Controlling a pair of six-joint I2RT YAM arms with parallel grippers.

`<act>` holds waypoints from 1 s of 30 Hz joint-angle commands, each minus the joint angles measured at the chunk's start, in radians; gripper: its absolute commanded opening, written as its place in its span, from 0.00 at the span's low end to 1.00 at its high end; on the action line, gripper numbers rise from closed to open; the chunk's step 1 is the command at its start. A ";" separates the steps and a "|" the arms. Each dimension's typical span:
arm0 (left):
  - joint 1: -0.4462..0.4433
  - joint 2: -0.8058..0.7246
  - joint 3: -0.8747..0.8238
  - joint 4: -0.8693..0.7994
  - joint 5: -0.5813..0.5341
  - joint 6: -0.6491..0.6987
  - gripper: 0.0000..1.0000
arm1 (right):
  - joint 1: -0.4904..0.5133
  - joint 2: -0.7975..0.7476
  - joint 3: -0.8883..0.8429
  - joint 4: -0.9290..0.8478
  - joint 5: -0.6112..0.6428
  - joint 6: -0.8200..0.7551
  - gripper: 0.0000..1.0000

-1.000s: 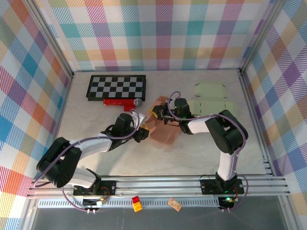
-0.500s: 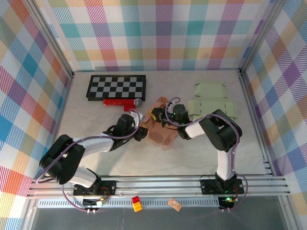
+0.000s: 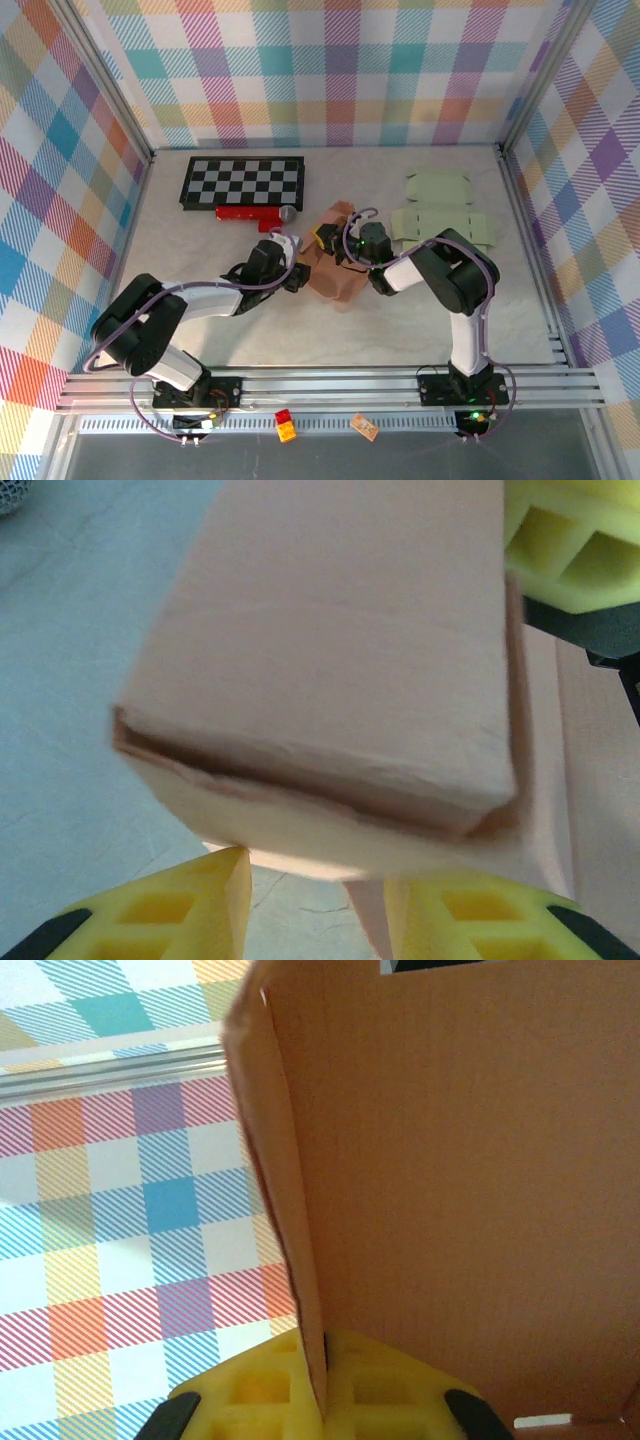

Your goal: Fold the paper box

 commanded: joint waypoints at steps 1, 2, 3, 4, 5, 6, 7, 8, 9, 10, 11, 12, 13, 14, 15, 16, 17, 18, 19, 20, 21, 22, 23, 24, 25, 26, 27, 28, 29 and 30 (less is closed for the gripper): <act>-0.022 0.019 -0.012 0.060 -0.020 -0.027 0.40 | 0.014 0.029 -0.006 -0.001 0.031 0.039 0.00; -0.025 0.022 -0.013 0.066 -0.022 -0.027 0.40 | 0.015 0.028 -0.006 -0.003 0.036 0.042 0.00; -0.027 0.023 -0.012 0.070 -0.022 -0.027 0.40 | 0.016 0.028 -0.005 -0.004 0.040 0.046 0.00; -0.029 0.024 -0.010 0.069 -0.025 -0.027 0.40 | 0.016 0.027 -0.005 -0.001 0.044 0.048 0.00; -0.030 0.025 -0.006 0.062 -0.034 -0.025 0.40 | 0.016 0.026 -0.008 0.000 0.045 0.050 0.00; -0.029 0.028 -0.004 0.059 -0.044 -0.024 0.40 | 0.016 0.025 -0.006 -0.001 0.045 0.051 0.00; -0.029 0.029 -0.003 0.058 -0.053 -0.021 0.40 | 0.016 0.022 -0.010 -0.003 0.045 0.052 0.00; -0.030 0.029 0.001 0.058 -0.061 -0.018 0.39 | 0.017 0.021 -0.011 -0.005 0.045 0.052 0.00; -0.030 0.031 0.004 0.057 -0.065 -0.017 0.39 | 0.018 0.020 -0.014 -0.004 0.044 0.051 0.00; -0.029 0.035 0.006 0.059 -0.064 -0.015 0.38 | 0.017 0.021 -0.016 -0.003 0.044 0.053 0.00; -0.029 0.040 0.011 0.060 -0.064 -0.016 0.37 | 0.017 0.023 -0.017 0.000 0.044 0.054 0.00; -0.030 0.046 0.016 0.061 -0.061 -0.017 0.36 | 0.019 0.025 -0.018 0.003 0.043 0.056 0.00; -0.030 0.051 0.019 0.063 -0.062 -0.019 0.36 | 0.020 0.025 -0.018 0.005 0.043 0.057 0.00; -0.032 0.057 0.020 0.067 -0.065 -0.021 0.35 | 0.022 0.025 -0.020 0.004 0.042 0.056 0.00; -0.032 0.062 0.023 0.071 -0.068 -0.023 0.34 | 0.023 0.025 -0.020 0.003 0.042 0.057 0.00; -0.033 0.066 0.025 0.074 -0.073 -0.026 0.33 | 0.024 0.024 -0.019 0.002 0.042 0.057 0.00; -0.033 0.071 0.029 0.074 -0.075 -0.028 0.32 | 0.025 0.024 -0.019 0.001 0.042 0.058 0.00; -0.035 0.074 0.036 0.073 -0.079 -0.031 0.31 | 0.027 0.024 -0.019 0.000 0.042 0.058 0.00; -0.036 0.075 0.041 0.072 -0.085 -0.035 0.31 | 0.029 0.024 -0.021 0.000 0.044 0.060 0.00; -0.038 0.075 0.047 0.068 -0.097 -0.040 0.31 | 0.031 0.024 -0.023 -0.001 0.045 0.060 0.00; -0.041 0.073 0.049 0.070 -0.108 -0.044 0.31 | 0.034 0.024 -0.024 -0.004 0.049 0.060 0.00; -0.041 0.071 0.048 0.077 -0.114 -0.050 0.32 | 0.037 0.024 -0.026 -0.007 0.053 0.061 0.00; -0.041 0.071 0.048 0.084 -0.120 -0.058 0.33 | 0.038 0.026 -0.024 -0.006 0.053 0.061 0.00; -0.043 0.071 0.048 0.089 -0.124 -0.062 0.33 | 0.038 0.028 -0.022 -0.003 0.053 0.060 0.00; -0.044 0.071 0.049 0.090 -0.126 -0.066 0.33 | 0.039 0.031 -0.021 -0.001 0.053 0.062 0.00; -0.046 0.073 0.051 0.091 -0.130 -0.071 0.33 | 0.040 0.031 -0.021 0.001 0.054 0.066 0.00; -0.046 0.074 0.052 0.093 -0.131 -0.075 0.33 | 0.040 0.032 -0.022 0.001 0.055 0.068 0.00; -0.046 0.075 0.052 0.096 -0.134 -0.077 0.32 | 0.041 0.033 -0.025 0.001 0.056 0.068 0.00; -0.046 0.077 0.054 0.097 -0.137 -0.080 0.31 | 0.041 0.034 -0.024 0.000 0.056 0.070 0.00; -0.046 0.080 0.057 0.098 -0.137 -0.081 0.30 | 0.041 0.034 -0.026 0.000 0.057 0.070 0.00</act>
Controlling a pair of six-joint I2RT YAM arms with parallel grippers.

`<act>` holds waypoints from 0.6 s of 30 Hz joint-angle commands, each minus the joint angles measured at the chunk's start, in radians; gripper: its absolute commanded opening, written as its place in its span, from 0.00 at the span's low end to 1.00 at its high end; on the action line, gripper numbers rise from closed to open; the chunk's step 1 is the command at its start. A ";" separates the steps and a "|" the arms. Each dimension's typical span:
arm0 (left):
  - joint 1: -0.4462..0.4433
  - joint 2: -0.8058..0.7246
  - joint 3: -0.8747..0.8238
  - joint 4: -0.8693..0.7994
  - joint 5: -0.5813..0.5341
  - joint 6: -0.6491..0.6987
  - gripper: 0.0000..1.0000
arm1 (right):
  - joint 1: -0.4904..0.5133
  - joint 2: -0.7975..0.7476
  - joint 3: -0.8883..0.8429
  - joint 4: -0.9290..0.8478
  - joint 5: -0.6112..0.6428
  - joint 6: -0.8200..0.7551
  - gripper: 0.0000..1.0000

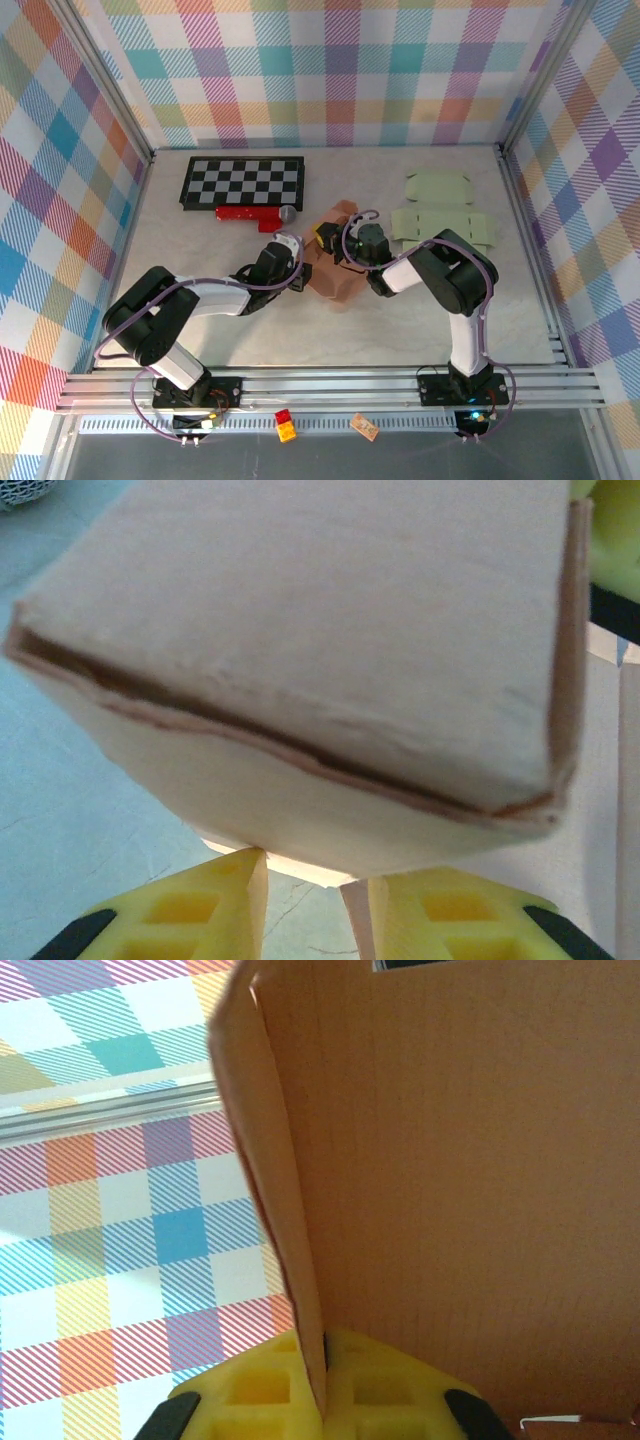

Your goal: Fold the paper box

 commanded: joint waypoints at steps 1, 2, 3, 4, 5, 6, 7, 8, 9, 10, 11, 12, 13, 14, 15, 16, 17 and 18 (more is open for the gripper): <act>-0.008 0.016 0.040 0.058 -0.022 -0.020 0.30 | 0.027 0.034 -0.025 -0.004 -0.025 0.038 0.00; -0.008 0.020 0.046 0.056 -0.022 -0.024 0.30 | 0.028 0.034 -0.026 -0.006 -0.025 0.038 0.00; -0.010 0.022 0.051 0.056 -0.025 -0.028 0.30 | 0.030 0.034 -0.028 -0.006 -0.022 0.039 0.00; -0.011 0.023 0.053 0.060 -0.028 -0.029 0.31 | 0.031 0.034 -0.030 -0.006 -0.021 0.041 0.00; -0.013 0.024 0.055 0.063 -0.032 -0.032 0.31 | 0.031 0.034 -0.030 -0.007 -0.020 0.041 0.00; -0.014 0.024 0.058 0.066 -0.036 -0.037 0.31 | 0.032 0.036 -0.031 -0.005 -0.019 0.043 0.00; -0.014 0.026 0.060 0.069 -0.041 -0.041 0.31 | 0.033 0.036 -0.031 -0.006 -0.017 0.044 0.00; -0.014 0.026 0.061 0.071 -0.051 -0.048 0.31 | 0.034 0.036 -0.033 -0.004 -0.016 0.044 0.00; -0.013 0.027 0.063 0.075 -0.056 -0.055 0.31 | 0.035 0.036 -0.034 -0.003 -0.013 0.045 0.00; -0.016 0.027 0.065 0.076 -0.063 -0.059 0.31 | 0.037 0.035 -0.036 -0.001 -0.010 0.047 0.00; -0.015 0.029 0.066 0.076 -0.071 -0.068 0.29 | 0.037 0.034 -0.037 0.001 -0.008 0.049 0.00; -0.016 0.031 0.068 0.078 -0.075 -0.073 0.28 | 0.038 0.034 -0.039 0.004 -0.005 0.049 0.00; -0.016 0.034 0.070 0.081 -0.078 -0.076 0.26 | 0.039 0.034 -0.040 0.003 -0.003 0.050 0.00; -0.016 0.038 0.072 0.082 -0.083 -0.086 0.25 | 0.040 0.034 -0.042 0.004 0.001 0.051 0.00; -0.017 0.040 0.073 0.086 -0.085 -0.091 0.24 | 0.041 0.034 -0.043 0.005 0.003 0.052 0.00; -0.020 0.042 0.074 0.086 -0.089 -0.093 0.22 | 0.041 0.034 -0.043 0.005 0.005 0.054 0.00; -0.022 0.043 0.076 0.090 -0.091 -0.095 0.18 | 0.042 0.036 -0.043 0.008 0.009 0.057 0.00; -0.025 0.043 0.076 0.095 -0.091 -0.098 0.16 | 0.044 0.035 -0.045 0.009 0.012 0.061 0.00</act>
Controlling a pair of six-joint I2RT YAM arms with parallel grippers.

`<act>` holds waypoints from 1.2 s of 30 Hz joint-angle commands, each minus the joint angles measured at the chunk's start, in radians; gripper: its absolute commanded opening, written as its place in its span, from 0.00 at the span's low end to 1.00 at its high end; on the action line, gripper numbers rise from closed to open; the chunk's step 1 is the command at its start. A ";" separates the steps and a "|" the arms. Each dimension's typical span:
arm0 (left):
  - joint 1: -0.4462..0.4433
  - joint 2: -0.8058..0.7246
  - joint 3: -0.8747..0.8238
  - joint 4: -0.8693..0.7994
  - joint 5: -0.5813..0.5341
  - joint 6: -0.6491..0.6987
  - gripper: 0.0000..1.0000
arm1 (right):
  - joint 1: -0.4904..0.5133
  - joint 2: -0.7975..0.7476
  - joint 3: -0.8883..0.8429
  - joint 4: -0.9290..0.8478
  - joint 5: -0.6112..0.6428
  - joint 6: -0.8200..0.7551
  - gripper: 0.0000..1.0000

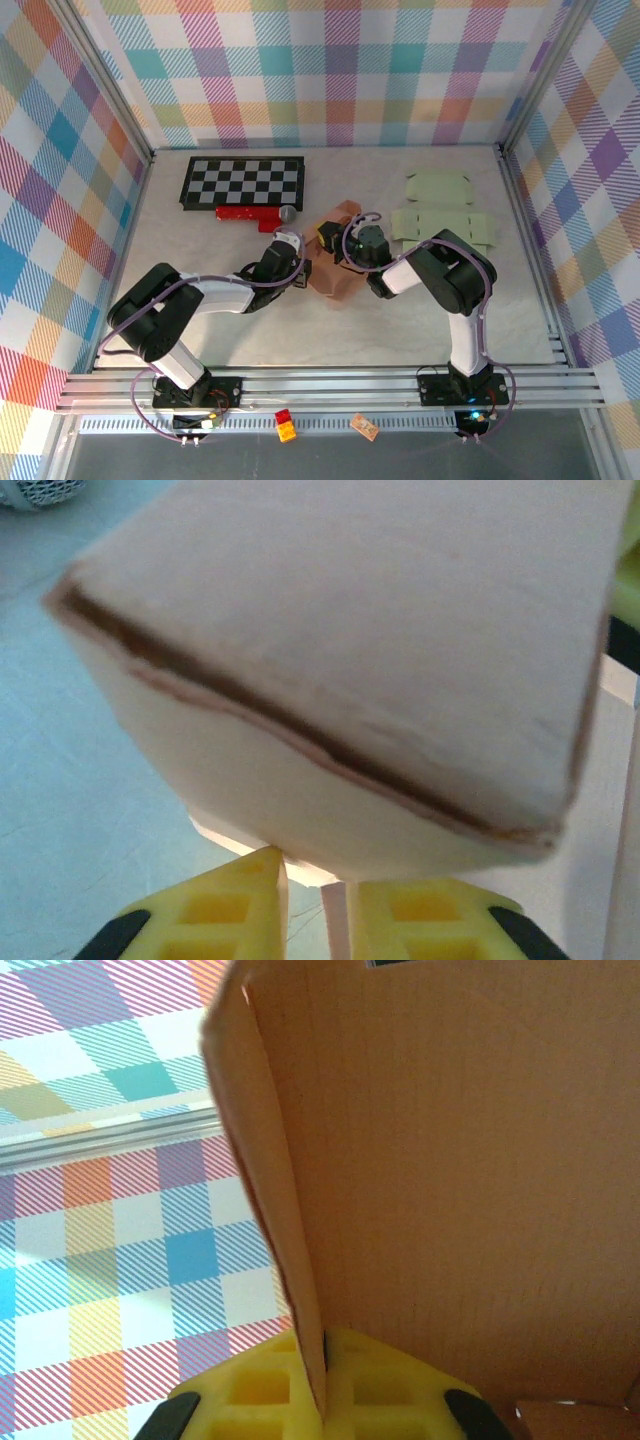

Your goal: Fold the paper box

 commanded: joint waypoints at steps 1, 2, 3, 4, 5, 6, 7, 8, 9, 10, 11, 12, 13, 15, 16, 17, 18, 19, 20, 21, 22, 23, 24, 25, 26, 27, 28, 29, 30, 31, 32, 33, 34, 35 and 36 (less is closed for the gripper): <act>-0.011 0.014 0.041 0.109 -0.031 -0.025 0.16 | 0.037 0.028 -0.031 -0.027 -0.048 0.040 0.00; -0.015 0.014 0.042 0.111 -0.031 -0.025 0.16 | 0.038 0.027 -0.031 -0.028 -0.046 0.041 0.00; -0.021 0.012 0.041 0.113 -0.030 -0.021 0.17 | 0.038 0.027 -0.032 -0.030 -0.043 0.045 0.00; -0.027 0.009 0.039 0.117 -0.029 -0.016 0.20 | 0.038 0.027 -0.032 -0.029 -0.038 0.047 0.00; -0.034 0.005 0.036 0.122 -0.031 -0.009 0.25 | 0.038 0.027 -0.034 -0.027 -0.033 0.050 0.00; -0.041 0.000 0.033 0.123 -0.032 0.003 0.28 | 0.038 0.027 -0.035 -0.025 -0.030 0.053 0.00; -0.044 -0.006 0.029 0.124 -0.039 0.008 0.29 | 0.038 0.027 -0.035 -0.025 -0.028 0.055 0.00; -0.046 -0.014 0.022 0.127 -0.043 0.011 0.30 | 0.038 0.026 -0.035 -0.025 -0.028 0.057 0.00; -0.044 -0.024 0.014 0.136 -0.054 0.018 0.32 | 0.038 0.024 -0.035 -0.028 -0.028 0.058 0.00; -0.046 -0.030 0.007 0.143 -0.064 0.024 0.32 | 0.038 0.022 -0.037 -0.032 -0.027 0.059 0.00; -0.045 -0.035 0.006 0.142 -0.074 0.038 0.33 | 0.038 0.020 -0.040 -0.034 -0.024 0.061 0.00; -0.045 -0.040 0.012 0.126 -0.082 0.050 0.33 | 0.037 0.017 -0.043 -0.035 -0.020 0.062 0.00; -0.045 -0.040 0.018 0.118 -0.086 0.059 0.32 | 0.038 0.017 -0.045 -0.036 -0.016 0.064 0.00; -0.044 -0.035 0.030 0.109 -0.085 0.076 0.32 | 0.037 0.015 -0.048 -0.036 -0.015 0.064 0.00; -0.045 -0.033 0.036 0.105 -0.089 0.077 0.32 | 0.037 0.015 -0.049 -0.037 -0.017 0.065 0.00; -0.044 -0.027 0.041 0.105 -0.090 0.078 0.32 | 0.038 0.015 -0.052 -0.038 -0.017 0.064 0.00; -0.044 -0.025 0.044 0.105 -0.093 0.079 0.32 | 0.038 0.013 -0.056 -0.039 -0.015 0.065 0.00; -0.044 -0.026 0.043 0.108 -0.101 0.076 0.33 | 0.038 0.014 -0.059 -0.038 -0.013 0.067 0.00; -0.045 -0.027 0.039 0.118 -0.111 0.073 0.34 | 0.037 0.013 -0.061 -0.034 -0.010 0.069 0.00; -0.043 -0.028 0.033 0.129 -0.119 0.069 0.36 | 0.037 0.013 -0.063 -0.032 -0.008 0.070 0.00; -0.045 -0.031 0.027 0.137 -0.128 0.066 0.37 | 0.038 0.012 -0.064 -0.031 -0.005 0.071 0.00; -0.046 -0.034 0.021 0.143 -0.131 0.062 0.38 | 0.037 0.010 -0.064 -0.032 -0.003 0.073 0.00; -0.044 -0.037 0.018 0.149 -0.132 0.064 0.39 | 0.038 0.008 -0.064 -0.036 -0.002 0.072 0.00; -0.046 -0.041 0.015 0.149 -0.134 0.062 0.40 | 0.038 0.006 -0.064 -0.039 0.002 0.074 0.00; -0.045 -0.048 0.010 0.153 -0.131 0.062 0.41 | 0.038 0.006 -0.063 -0.039 0.005 0.073 0.00; -0.046 -0.052 0.005 0.159 -0.129 0.062 0.42 | 0.037 0.006 -0.061 -0.041 0.009 0.076 0.00; -0.045 -0.057 0.003 0.155 -0.129 0.064 0.42 | 0.038 0.006 -0.060 -0.043 0.013 0.076 0.00; -0.045 -0.064 0.000 0.148 -0.127 0.066 0.42 | 0.038 0.006 -0.059 -0.046 0.016 0.075 0.00; -0.046 -0.069 -0.004 0.147 -0.129 0.071 0.42 | 0.038 0.005 -0.057 -0.052 0.018 0.075 0.00; -0.045 -0.075 -0.008 0.144 -0.133 0.074 0.42 | 0.037 0.004 -0.056 -0.058 0.020 0.075 0.00; -0.046 -0.084 -0.012 0.144 -0.136 0.077 0.42 | 0.038 0.006 -0.055 -0.061 0.020 0.072 0.00; -0.046 -0.093 -0.014 0.137 -0.137 0.086 0.42 | 0.037 0.005 -0.054 -0.065 0.020 0.072 0.00; -0.046 -0.102 -0.013 0.125 -0.138 0.091 0.42 | 0.038 0.004 -0.056 -0.070 0.022 0.070 0.00; -0.046 -0.110 -0.013 0.118 -0.135 0.094 0.41 | 0.037 0.004 -0.056 -0.074 0.023 0.070 0.00; -0.046 -0.118 -0.013 0.115 -0.129 0.099 0.41 | 0.037 0.006 -0.057 -0.076 0.023 0.070 0.00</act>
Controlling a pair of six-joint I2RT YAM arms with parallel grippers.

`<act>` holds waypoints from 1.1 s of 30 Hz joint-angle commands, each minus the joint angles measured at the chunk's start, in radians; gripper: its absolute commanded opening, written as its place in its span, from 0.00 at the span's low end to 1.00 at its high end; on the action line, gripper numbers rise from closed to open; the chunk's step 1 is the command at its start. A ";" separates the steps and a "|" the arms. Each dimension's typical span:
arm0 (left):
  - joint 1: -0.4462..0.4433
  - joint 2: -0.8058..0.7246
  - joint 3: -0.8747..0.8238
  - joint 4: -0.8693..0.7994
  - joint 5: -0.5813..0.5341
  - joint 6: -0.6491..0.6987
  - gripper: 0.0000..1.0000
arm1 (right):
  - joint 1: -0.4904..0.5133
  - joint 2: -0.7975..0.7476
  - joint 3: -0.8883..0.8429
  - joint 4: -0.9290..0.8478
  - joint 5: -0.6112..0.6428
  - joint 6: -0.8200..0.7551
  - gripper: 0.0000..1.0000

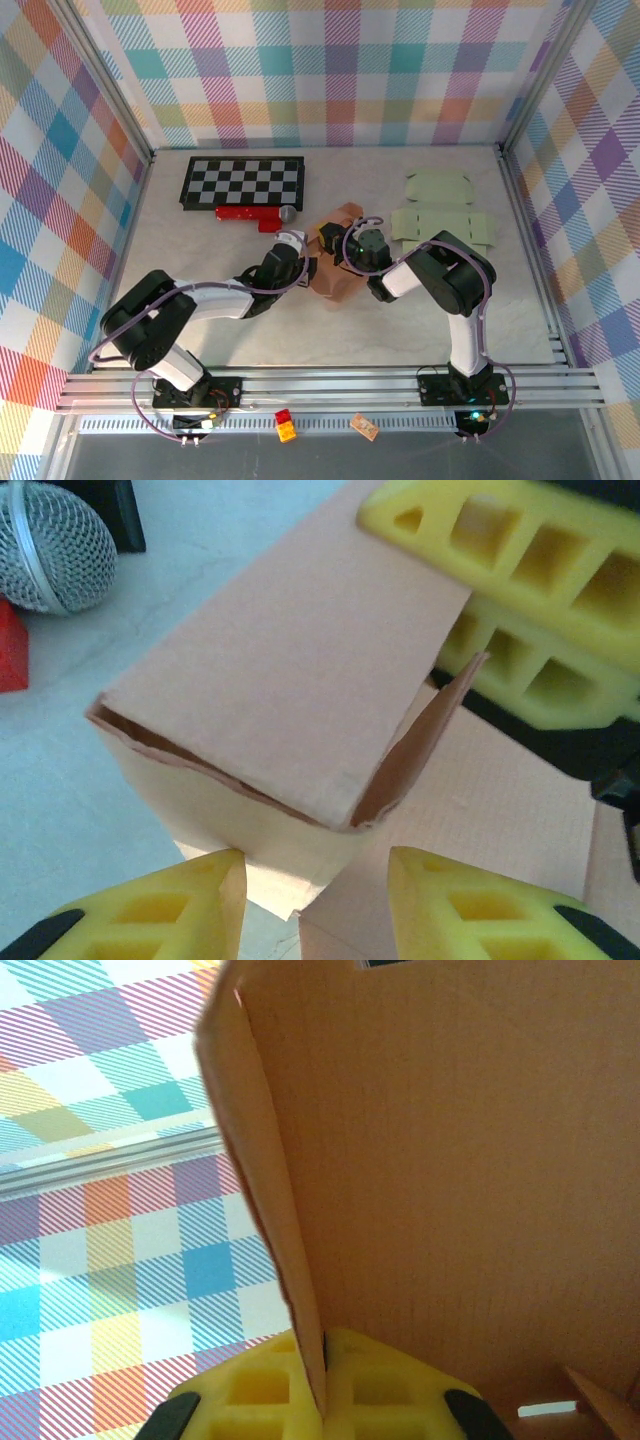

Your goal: Fold the paper box

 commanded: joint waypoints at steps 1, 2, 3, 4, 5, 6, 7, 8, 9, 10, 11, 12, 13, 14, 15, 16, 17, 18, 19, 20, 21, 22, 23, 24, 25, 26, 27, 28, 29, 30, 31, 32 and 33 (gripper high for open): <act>-0.002 -0.055 0.002 0.066 -0.015 0.040 0.41 | 0.024 0.008 -0.028 -0.115 -0.029 0.025 0.00; -0.002 -0.057 0.004 0.059 -0.013 0.046 0.41 | 0.025 0.010 -0.025 -0.115 -0.032 0.027 0.00; -0.002 -0.056 0.004 0.058 -0.013 0.051 0.40 | 0.024 0.011 -0.024 -0.115 -0.035 0.026 0.00; -0.002 -0.051 0.005 0.061 -0.012 0.056 0.40 | 0.024 0.011 -0.022 -0.116 -0.037 0.027 0.00; -0.001 -0.043 0.009 0.060 -0.012 0.062 0.39 | 0.024 0.012 -0.019 -0.118 -0.038 0.026 0.00; -0.002 -0.033 0.015 0.058 -0.009 0.066 0.38 | 0.024 0.011 -0.019 -0.119 -0.038 0.027 0.00; -0.001 -0.025 0.020 0.057 -0.009 0.066 0.38 | 0.024 0.012 -0.017 -0.120 -0.040 0.027 0.00; 0.000 -0.016 0.023 0.061 -0.006 0.066 0.38 | 0.024 0.011 -0.015 -0.122 -0.041 0.030 0.00; -0.001 -0.007 0.026 0.064 -0.008 0.066 0.37 | 0.024 0.011 -0.014 -0.121 -0.043 0.029 0.00; -0.002 0.000 0.031 0.063 -0.012 0.065 0.37 | 0.024 0.012 -0.011 -0.123 -0.046 0.030 0.00; -0.001 0.009 0.035 0.065 -0.016 0.063 0.37 | 0.024 0.012 -0.010 -0.126 -0.049 0.030 0.00; -0.001 0.016 0.039 0.066 -0.020 0.061 0.37 | 0.024 0.009 -0.010 -0.127 -0.049 0.030 0.00; -0.001 0.022 0.040 0.070 -0.024 0.056 0.38 | 0.024 0.009 -0.010 -0.130 -0.049 0.029 0.00; -0.002 0.029 0.042 0.078 -0.025 0.056 0.38 | 0.024 0.008 -0.010 -0.133 -0.050 0.031 0.00; -0.002 0.034 0.046 0.080 -0.028 0.054 0.39 | 0.024 0.008 -0.010 -0.134 -0.052 0.031 0.00; -0.002 0.039 0.050 0.080 -0.034 0.052 0.39 | 0.024 0.008 -0.010 -0.133 -0.052 0.031 0.00; -0.001 0.044 0.055 0.081 -0.043 0.050 0.39 | 0.024 0.008 -0.010 -0.134 -0.054 0.031 0.00; -0.002 0.052 0.061 0.082 -0.049 0.048 0.39 | 0.024 0.008 -0.010 -0.134 -0.055 0.032 0.00; -0.002 0.059 0.067 0.080 -0.056 0.047 0.39 | 0.024 0.010 -0.010 -0.134 -0.055 0.032 0.00; -0.001 0.066 0.075 0.072 -0.068 0.043 0.39 | 0.024 0.010 -0.008 -0.134 -0.057 0.034 0.00; -0.002 0.074 0.080 0.067 -0.078 0.039 0.39 | 0.024 0.010 -0.008 -0.134 -0.058 0.036 0.00; -0.003 0.079 0.083 0.068 -0.083 0.036 0.38 | 0.023 0.010 -0.008 -0.132 -0.058 0.036 0.00; -0.003 0.086 0.087 0.069 -0.085 0.034 0.37 | 0.023 0.010 -0.007 -0.136 -0.060 0.036 0.00; -0.002 0.092 0.093 0.064 -0.087 0.031 0.36 | 0.023 0.008 -0.008 -0.139 -0.061 0.036 0.00; -0.002 0.097 0.098 0.059 -0.088 0.030 0.35 | 0.024 0.008 -0.006 -0.142 -0.061 0.037 0.00; -0.004 0.100 0.105 0.052 -0.088 0.030 0.32 | 0.024 0.008 -0.006 -0.143 -0.061 0.036 0.00; -0.005 0.104 0.109 0.045 -0.090 0.030 0.30 | 0.023 0.008 -0.007 -0.142 -0.061 0.038 0.00; -0.007 0.105 0.111 0.041 -0.094 0.030 0.28 | 0.024 0.008 -0.007 -0.142 -0.060 0.040 0.00; -0.009 0.106 0.111 0.040 -0.095 0.030 0.26 | 0.024 0.008 -0.006 -0.140 -0.059 0.040 0.00; -0.009 0.108 0.111 0.039 -0.096 0.030 0.24 | 0.024 0.008 -0.004 -0.142 -0.058 0.042 0.00; -0.010 0.108 0.111 0.035 -0.100 0.030 0.23 | 0.024 0.007 -0.004 -0.143 -0.057 0.042 0.00; -0.011 0.108 0.110 0.031 -0.104 0.028 0.22 | 0.025 0.006 -0.002 -0.144 -0.056 0.043 0.00; -0.013 0.105 0.108 0.029 -0.104 0.028 0.21 | 0.024 0.004 -0.002 -0.147 -0.052 0.043 0.00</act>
